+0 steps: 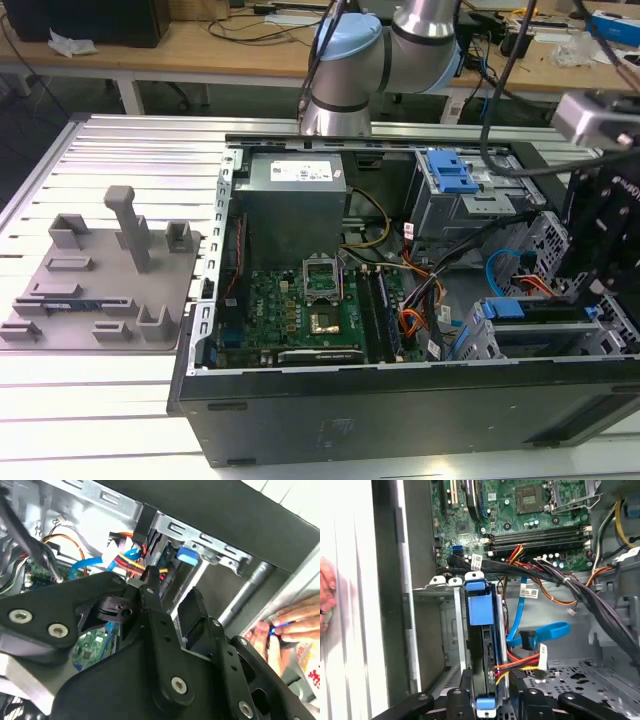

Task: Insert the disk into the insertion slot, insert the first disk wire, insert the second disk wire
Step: 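Insert the first disk wire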

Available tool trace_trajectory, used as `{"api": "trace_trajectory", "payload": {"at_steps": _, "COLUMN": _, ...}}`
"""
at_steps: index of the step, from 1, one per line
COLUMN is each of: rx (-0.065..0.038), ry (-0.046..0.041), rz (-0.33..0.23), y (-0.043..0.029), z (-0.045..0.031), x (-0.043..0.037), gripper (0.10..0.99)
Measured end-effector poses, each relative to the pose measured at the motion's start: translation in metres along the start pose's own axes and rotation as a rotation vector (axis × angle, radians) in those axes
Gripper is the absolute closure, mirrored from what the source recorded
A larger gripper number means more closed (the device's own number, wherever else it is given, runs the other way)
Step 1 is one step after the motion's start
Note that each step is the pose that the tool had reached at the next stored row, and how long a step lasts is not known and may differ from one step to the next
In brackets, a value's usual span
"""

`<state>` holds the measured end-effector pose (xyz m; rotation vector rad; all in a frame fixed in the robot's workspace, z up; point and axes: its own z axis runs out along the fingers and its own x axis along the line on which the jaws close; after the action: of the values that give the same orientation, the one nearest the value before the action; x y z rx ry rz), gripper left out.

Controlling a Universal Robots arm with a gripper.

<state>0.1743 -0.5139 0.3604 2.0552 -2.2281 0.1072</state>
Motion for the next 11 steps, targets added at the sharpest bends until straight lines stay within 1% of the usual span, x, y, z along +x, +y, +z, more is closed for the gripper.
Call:
{"api": "trace_trajectory", "payload": {"at_steps": 2, "rx": 0.000, "ry": 0.0045, "rz": 0.001, "y": 0.0002, "z": -0.0096, "x": -0.0001, "gripper": 0.659}}
{"api": "trace_trajectory", "payload": {"at_steps": 3, "rx": 0.000, "ry": 0.0067, "rz": 0.001, "y": 0.0003, "z": -0.0109, "x": -0.0005, "gripper": 0.659}}
{"api": "trace_trajectory", "payload": {"at_steps": 11, "rx": 0.001, "ry": 0.0122, "rz": 0.001, "y": 0.0003, "z": -0.0111, "x": -0.0004, "gripper": 0.659}}
